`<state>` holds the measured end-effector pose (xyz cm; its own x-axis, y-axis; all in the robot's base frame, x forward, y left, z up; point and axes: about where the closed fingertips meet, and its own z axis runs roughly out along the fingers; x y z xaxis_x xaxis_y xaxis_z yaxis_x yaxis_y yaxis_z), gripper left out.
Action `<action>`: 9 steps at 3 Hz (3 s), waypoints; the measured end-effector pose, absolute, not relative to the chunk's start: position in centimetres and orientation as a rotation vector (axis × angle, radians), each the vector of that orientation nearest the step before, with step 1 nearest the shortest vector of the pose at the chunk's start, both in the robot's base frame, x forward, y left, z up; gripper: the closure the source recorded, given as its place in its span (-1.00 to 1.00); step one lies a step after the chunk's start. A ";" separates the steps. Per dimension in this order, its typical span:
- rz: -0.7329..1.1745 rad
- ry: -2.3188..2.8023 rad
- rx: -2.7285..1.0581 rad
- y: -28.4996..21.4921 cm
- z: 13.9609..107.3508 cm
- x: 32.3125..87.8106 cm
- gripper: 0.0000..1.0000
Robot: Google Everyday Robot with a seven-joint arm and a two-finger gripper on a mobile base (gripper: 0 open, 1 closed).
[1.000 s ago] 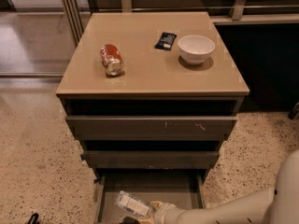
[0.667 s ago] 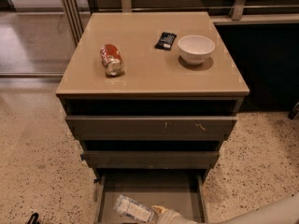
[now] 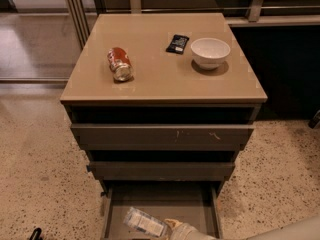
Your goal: Pick blue plastic bottle from bottom drawer and place on counter
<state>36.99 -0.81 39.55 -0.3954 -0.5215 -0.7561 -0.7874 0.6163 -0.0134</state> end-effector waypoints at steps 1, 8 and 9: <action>0.417 2.050 -1.034 -2.5 42.4 37.3 1.00; -0.157 1.705 -0.998 -10.0 72.2 44.3 1.00; -0.221 1.654 -1.012 -9.5 76.8 45.1 1.00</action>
Offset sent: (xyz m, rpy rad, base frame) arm 0.0334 -0.0729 0.1541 -0.1033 -0.2594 -0.0407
